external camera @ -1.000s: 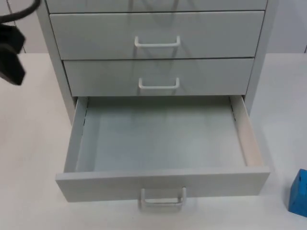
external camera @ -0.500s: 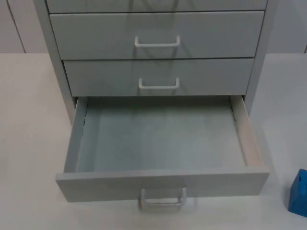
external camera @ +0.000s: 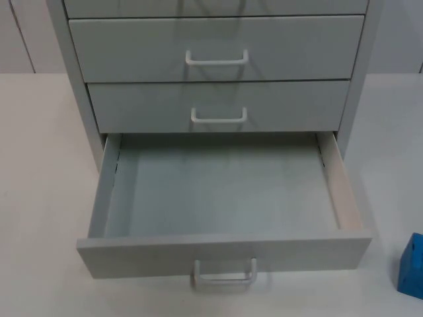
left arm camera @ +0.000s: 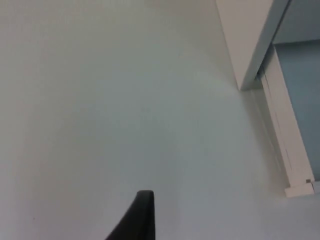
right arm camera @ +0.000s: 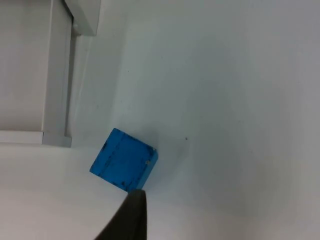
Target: Open the drawer with the left hand, place the block into the drawer with the right hand, then close the drawer with the left hand.
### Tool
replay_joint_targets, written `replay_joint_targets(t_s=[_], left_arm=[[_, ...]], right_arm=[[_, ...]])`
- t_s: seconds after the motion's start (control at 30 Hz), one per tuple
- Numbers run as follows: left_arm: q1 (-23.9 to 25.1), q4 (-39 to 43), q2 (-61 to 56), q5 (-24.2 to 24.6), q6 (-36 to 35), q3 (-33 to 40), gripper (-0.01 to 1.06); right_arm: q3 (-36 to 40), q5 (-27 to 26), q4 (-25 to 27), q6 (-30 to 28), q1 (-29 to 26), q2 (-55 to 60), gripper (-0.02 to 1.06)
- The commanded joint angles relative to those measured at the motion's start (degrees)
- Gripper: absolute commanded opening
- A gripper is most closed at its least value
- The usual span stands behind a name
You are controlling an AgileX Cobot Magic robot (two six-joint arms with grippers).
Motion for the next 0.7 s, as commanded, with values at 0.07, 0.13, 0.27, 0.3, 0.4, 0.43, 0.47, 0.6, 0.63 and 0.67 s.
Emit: replay_joint_targets(t_s=[0.07, 0.13, 0.27, 0.3, 0.4, 0.43, 0.47, 0.6, 0.63, 0.67], left_arm=[[0.14, 0.83, -3.14, -0.66, -0.86, 1.24, 1.05], [0.14, 0.71, -3.64, -0.79, -0.86, 1.34, 1.05], [0.14, 0.49, -5.34, -1.28, -0.86, 1.34, 1.05], [0.14, 0.49, -5.34, -1.28, -0.86, 1.34, 1.05], [0.14, 0.03, -5.46, -1.28, -1.12, 1.34, 1.05], [0.14, -0.1, -5.46, -1.28, -1.12, 1.34, 1.05], [0.14, -0.1, -5.46, -1.28, -1.12, 1.34, 1.05], [0.14, -0.83, -5.46, -1.28, -1.12, 1.34, 1.05], [0.14, -0.83, -5.46, -1.28, -1.12, 1.34, 1.05], [0.14, -0.83, -5.46, -1.28, -1.12, 1.34, 1.05]], right_arm=[[-0.17, -0.1, 0.13, -0.42, -0.07, 0.01, 1.05], [-0.17, 0.18, 0.13, -0.42, -0.07, 0.01, 1.05], [-0.48, 1.52, 3.26, -4.82, -0.07, 0.9, 1.05], [-0.48, 1.52, 3.26, -4.82, -0.07, 0.9, 1.05], [-1.95, 4.52, 7.51, -5.92, -0.07, 4.9, 1.05], [-2.27, 5.01, 8.89, -5.92, -0.07, 6.91, 1.05], [-2.27, 5.01, 8.89, -5.92, -0.07, 6.91, 1.05], [-3.15, 4.63, 10.16, -4.15, -0.07, 14.4, 1.05], [-3.15, 3.84, 10.16, -3.29, 0.04, 16.33, 1.05], [-3.15, 2.77, 10.16, -2.29, 0.04, 19.14, 1.05]])
